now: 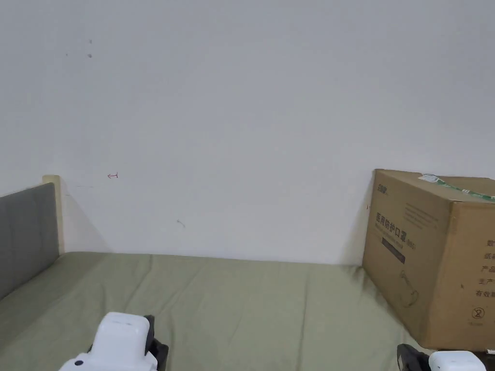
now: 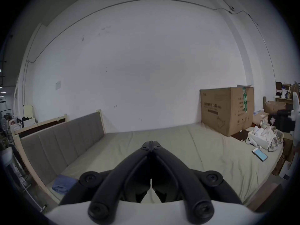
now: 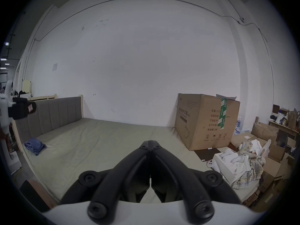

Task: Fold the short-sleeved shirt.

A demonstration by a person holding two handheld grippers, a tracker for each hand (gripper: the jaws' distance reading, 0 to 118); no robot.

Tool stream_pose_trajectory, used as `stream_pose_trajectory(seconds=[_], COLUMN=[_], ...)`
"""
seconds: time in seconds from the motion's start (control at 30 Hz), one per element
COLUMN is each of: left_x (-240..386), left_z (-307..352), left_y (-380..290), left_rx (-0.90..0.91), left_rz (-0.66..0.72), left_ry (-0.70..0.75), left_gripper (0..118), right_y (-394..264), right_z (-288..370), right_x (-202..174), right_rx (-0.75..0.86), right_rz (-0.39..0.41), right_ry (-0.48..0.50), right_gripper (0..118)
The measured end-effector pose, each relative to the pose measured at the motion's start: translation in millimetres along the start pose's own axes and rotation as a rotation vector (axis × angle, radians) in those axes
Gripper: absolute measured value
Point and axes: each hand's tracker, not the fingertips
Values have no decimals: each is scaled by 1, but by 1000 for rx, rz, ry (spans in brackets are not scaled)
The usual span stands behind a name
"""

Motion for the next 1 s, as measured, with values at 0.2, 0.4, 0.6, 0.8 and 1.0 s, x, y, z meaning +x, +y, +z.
stream_pose_trajectory(seconds=[0.2, 0.4, 0.6, 0.8, 1.0], left_x=[5, -3, -6, -4, -5], left_z=[6, 10, 17, 15, 14], left_y=[-17, -8, 1, -5, -28], left_rx=[-23, 21, 91, 80, 74], left_rz=[40, 61, 99, 63, 83], left_ry=[23, 64, 73, 101, 96], left_gripper=[0, 10, 118, 118, 118], right_y=[-10, -11, -14, -21, -41], right_z=[2, 0, 1, -3, -7], right_x=[-4, -10, -19, -18, -24], right_rx=[-6, 11, 14, -21, -22], right_rz=[12, 18, 15, 7, -20], right_ry=[-5, -14, -17, -43, 13], right_gripper=[0, 0, 118, 118, 118])
